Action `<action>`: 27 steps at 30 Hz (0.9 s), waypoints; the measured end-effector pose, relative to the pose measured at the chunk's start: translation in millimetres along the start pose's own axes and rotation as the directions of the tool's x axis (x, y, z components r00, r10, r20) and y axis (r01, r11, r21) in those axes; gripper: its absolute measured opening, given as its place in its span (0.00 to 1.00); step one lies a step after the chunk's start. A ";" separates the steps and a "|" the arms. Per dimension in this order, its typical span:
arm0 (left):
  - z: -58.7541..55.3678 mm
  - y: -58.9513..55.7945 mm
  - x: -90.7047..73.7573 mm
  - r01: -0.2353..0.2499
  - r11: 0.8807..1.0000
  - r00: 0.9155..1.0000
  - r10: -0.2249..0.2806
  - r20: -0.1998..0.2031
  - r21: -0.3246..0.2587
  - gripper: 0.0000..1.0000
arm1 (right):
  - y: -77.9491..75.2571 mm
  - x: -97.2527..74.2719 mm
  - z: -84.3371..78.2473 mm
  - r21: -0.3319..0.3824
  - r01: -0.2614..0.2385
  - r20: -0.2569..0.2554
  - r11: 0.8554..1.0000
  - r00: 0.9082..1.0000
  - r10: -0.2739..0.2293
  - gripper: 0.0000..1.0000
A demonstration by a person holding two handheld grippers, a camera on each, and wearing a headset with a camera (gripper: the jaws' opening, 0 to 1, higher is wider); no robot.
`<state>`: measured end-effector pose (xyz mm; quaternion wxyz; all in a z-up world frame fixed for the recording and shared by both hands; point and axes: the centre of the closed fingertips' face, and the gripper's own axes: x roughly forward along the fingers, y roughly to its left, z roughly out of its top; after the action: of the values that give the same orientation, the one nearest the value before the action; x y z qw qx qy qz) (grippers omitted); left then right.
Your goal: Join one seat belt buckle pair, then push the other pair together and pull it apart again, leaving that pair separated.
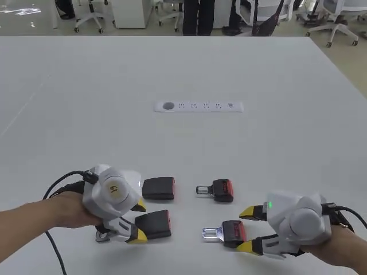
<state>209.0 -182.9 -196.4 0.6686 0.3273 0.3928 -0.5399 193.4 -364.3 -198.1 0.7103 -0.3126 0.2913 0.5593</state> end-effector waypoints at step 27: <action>-5.6 -8.4 5.9 0.052 0.991 0.998 -0.047 -0.042 0.120 0.32 | 2.4 6.5 -3.4 -0.005 -0.008 -0.016 1.000 1.000 0.008 0.32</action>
<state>200.5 -182.5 -204.4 0.6261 0.3678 0.3804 -0.5727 192.1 -362.4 -205.5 0.7048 -0.3177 0.2968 0.5605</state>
